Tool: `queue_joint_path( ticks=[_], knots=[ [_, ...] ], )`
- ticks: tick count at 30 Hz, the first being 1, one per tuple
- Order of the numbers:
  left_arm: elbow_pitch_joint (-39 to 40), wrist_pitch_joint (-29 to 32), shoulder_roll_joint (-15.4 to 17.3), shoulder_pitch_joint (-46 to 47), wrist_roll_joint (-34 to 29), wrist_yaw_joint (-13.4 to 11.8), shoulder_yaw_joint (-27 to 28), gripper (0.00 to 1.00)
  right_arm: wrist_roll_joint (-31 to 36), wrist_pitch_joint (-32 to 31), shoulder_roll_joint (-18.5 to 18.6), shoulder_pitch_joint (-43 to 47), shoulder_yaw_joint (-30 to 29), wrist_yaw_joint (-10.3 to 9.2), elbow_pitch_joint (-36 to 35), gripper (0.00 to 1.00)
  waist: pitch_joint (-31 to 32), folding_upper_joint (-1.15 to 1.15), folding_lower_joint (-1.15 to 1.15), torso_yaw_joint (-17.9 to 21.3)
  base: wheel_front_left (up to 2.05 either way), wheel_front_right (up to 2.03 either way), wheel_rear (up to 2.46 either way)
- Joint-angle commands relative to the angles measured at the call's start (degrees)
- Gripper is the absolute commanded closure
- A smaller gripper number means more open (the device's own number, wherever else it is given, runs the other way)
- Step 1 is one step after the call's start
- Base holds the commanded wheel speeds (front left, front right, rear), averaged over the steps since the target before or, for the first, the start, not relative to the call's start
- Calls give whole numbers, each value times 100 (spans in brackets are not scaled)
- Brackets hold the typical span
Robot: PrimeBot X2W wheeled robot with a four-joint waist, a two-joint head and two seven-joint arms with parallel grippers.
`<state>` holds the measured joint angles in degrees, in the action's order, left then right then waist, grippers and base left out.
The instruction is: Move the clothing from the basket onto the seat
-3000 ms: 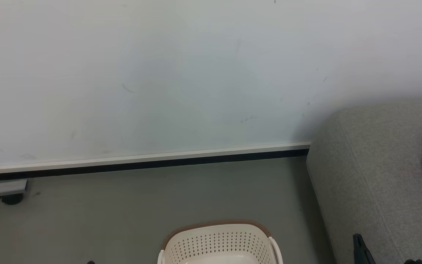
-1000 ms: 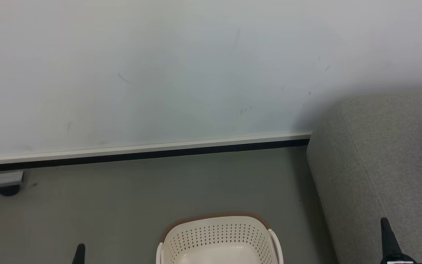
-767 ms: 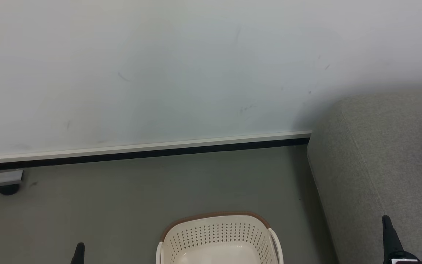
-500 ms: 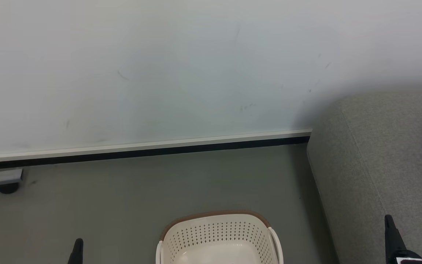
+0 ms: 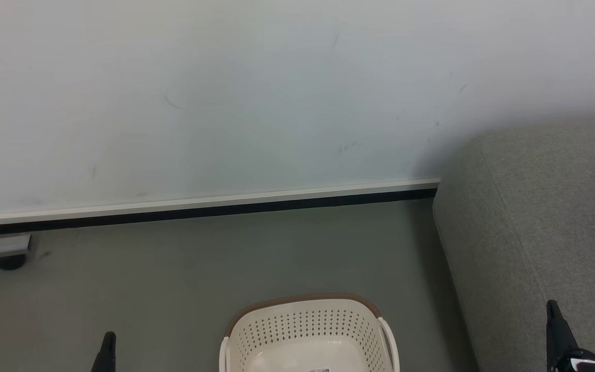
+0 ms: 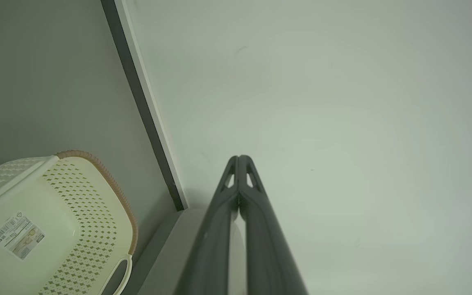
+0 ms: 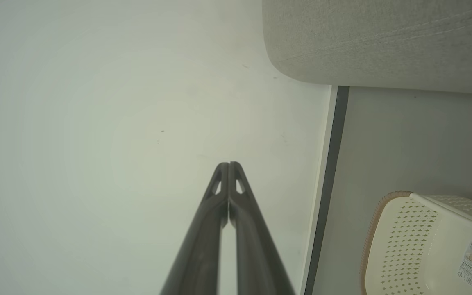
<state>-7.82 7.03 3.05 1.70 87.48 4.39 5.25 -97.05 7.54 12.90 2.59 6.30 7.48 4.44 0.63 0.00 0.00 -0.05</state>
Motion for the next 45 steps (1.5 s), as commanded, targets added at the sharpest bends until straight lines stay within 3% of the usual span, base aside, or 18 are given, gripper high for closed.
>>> queue_joint_path(
  ticks=[1,14,45],
  knots=[
    [10,41,-3,85,115,18,39,100,-122,2,54,-74,10,2,-40,100,-4,0,0,0,0,0,0],
    [3,181,-21,126,562,54,104,100,-748,59,173,-77,75,2,-71,100,-57,0,0,5,0,0,0],
    [4,184,-20,119,536,55,99,100,-854,164,275,-87,188,2,-91,100,-60,0,0,5,0,0,0]
  ],
)
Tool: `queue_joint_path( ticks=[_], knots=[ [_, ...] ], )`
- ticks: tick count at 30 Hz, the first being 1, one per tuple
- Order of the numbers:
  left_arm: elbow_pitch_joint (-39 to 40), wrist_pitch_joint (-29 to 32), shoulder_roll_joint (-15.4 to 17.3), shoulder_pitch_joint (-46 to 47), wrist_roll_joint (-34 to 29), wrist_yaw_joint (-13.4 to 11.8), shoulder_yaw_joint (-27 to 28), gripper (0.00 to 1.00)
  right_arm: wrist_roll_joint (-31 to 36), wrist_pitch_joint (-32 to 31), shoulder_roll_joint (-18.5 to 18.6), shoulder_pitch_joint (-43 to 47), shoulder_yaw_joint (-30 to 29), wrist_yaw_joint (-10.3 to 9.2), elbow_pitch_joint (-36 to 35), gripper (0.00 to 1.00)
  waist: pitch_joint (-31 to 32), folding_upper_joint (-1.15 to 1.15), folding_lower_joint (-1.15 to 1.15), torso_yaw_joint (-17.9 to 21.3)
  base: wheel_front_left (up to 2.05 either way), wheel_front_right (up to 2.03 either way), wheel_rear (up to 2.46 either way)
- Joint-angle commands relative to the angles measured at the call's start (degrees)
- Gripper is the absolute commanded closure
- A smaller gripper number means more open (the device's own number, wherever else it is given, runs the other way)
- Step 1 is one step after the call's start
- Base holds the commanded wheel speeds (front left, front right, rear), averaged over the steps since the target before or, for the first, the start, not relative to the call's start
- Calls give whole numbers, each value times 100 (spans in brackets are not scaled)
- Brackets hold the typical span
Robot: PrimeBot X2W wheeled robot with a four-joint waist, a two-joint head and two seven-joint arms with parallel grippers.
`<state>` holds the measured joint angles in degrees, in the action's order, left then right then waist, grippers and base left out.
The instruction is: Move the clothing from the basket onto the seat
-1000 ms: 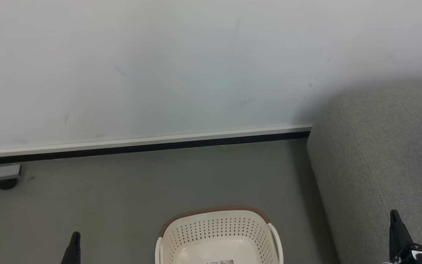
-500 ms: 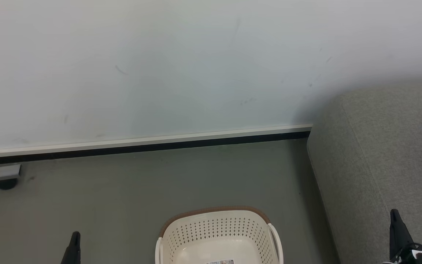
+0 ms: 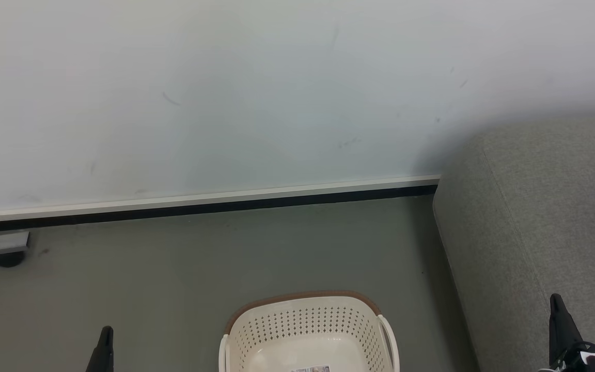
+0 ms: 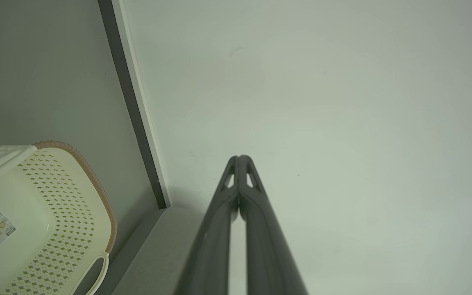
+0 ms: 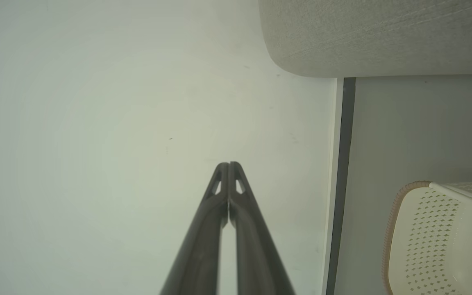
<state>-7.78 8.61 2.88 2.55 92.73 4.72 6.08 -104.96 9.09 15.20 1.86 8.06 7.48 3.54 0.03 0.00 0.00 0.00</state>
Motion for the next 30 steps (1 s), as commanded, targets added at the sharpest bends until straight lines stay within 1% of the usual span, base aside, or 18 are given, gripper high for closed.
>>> queue_joint_path(
  ticks=[1,30],
  knots=[
    [1,26,-4,34,11,22,15,100,-68,14,48,-15,15,2,0,100,0,0,0,0,0,0,0],
    [3,26,-4,33,10,21,15,100,-118,96,124,-23,101,2,-28,100,-1,0,0,0,0,0,0]
  ],
)
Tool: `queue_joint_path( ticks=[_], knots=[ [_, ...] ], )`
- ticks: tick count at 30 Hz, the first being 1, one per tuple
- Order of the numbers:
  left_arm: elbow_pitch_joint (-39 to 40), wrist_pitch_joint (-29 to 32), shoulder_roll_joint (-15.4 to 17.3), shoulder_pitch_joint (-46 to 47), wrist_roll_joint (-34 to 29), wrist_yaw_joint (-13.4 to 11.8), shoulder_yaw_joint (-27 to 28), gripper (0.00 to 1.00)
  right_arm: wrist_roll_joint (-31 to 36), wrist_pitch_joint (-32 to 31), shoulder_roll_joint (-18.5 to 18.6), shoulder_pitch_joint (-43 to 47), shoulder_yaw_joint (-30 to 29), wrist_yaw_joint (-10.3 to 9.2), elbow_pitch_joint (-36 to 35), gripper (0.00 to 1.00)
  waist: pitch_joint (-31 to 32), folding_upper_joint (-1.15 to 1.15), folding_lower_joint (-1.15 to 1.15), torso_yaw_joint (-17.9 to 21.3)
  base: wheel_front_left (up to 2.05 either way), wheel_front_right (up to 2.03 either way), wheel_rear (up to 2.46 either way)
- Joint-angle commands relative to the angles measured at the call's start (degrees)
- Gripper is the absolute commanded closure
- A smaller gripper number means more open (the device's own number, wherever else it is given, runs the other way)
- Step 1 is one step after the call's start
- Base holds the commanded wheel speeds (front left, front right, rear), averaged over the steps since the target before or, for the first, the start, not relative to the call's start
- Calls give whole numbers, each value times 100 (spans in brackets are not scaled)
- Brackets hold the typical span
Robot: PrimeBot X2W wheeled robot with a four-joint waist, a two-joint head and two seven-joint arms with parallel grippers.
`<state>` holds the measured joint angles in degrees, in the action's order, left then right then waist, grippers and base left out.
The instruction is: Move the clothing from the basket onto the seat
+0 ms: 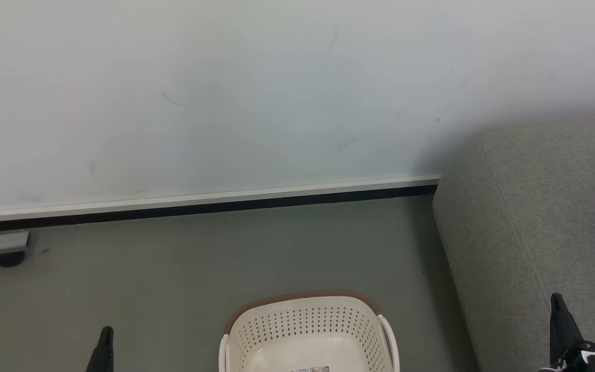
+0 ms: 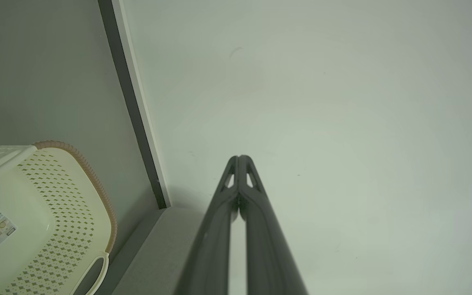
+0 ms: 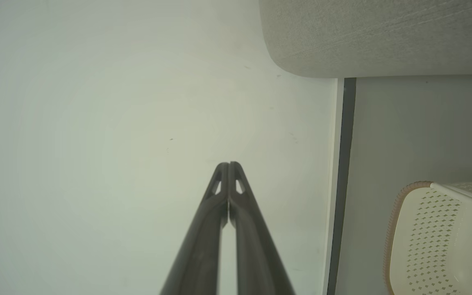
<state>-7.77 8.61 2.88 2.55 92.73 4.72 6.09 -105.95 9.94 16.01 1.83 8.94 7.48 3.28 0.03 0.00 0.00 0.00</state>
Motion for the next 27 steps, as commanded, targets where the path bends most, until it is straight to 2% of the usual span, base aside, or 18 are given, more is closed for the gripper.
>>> queue_joint_path(
  ticks=[1,27],
  knots=[
    [2,26,-4,33,10,21,13,100,-22,14,45,-19,15,2,-3,100,0,0,0,0,0,0,0],
    [4,26,-4,33,10,21,13,100,-65,64,91,-25,68,2,-22,100,0,0,0,0,0,0,0]
  ],
)
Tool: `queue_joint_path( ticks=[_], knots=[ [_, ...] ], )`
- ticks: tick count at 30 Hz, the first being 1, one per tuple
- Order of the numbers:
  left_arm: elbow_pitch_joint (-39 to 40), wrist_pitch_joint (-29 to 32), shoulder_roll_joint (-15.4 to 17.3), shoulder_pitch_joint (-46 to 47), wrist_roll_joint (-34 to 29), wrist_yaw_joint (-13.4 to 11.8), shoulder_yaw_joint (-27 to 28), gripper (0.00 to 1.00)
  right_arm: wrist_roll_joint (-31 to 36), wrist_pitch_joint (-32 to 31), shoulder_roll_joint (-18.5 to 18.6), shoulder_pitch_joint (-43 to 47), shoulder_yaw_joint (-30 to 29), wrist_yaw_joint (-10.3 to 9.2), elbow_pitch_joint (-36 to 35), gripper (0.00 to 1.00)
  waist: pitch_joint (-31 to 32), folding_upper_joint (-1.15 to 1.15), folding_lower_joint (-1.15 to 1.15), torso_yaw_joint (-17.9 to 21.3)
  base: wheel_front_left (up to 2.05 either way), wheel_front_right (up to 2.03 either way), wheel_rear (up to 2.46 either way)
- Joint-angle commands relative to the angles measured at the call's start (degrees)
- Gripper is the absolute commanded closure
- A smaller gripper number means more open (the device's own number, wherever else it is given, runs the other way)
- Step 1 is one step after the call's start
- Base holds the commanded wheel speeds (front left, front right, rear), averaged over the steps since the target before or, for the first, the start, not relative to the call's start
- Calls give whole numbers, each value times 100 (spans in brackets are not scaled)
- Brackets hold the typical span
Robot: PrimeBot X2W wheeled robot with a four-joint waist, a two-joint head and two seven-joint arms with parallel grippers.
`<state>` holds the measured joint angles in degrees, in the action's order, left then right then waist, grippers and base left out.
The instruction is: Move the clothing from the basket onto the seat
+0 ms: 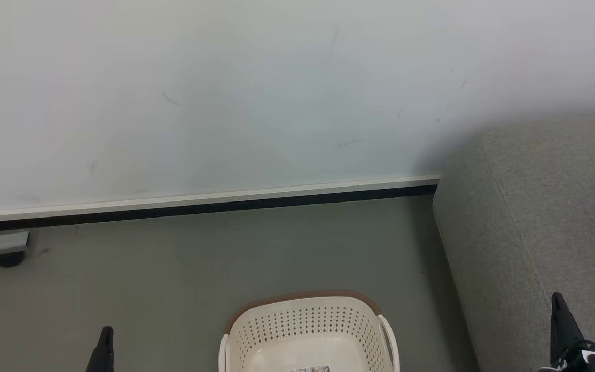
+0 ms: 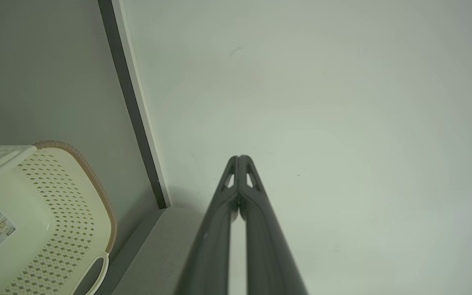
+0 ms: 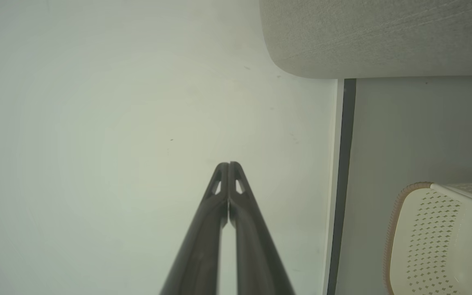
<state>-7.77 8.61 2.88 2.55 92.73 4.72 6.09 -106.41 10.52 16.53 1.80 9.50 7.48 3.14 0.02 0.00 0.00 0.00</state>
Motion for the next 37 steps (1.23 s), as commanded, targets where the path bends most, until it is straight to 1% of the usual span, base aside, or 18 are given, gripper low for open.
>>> queue_joint_path(
  ticks=[1,37],
  knots=[
    [4,26,-4,33,10,21,13,100,-20,2,41,-23,14,2,-8,100,0,0,0,0,0,0,0],
    [4,26,-4,32,10,21,14,100,-64,56,88,-29,63,2,-24,100,0,0,0,0,0,0,0]
  ],
)
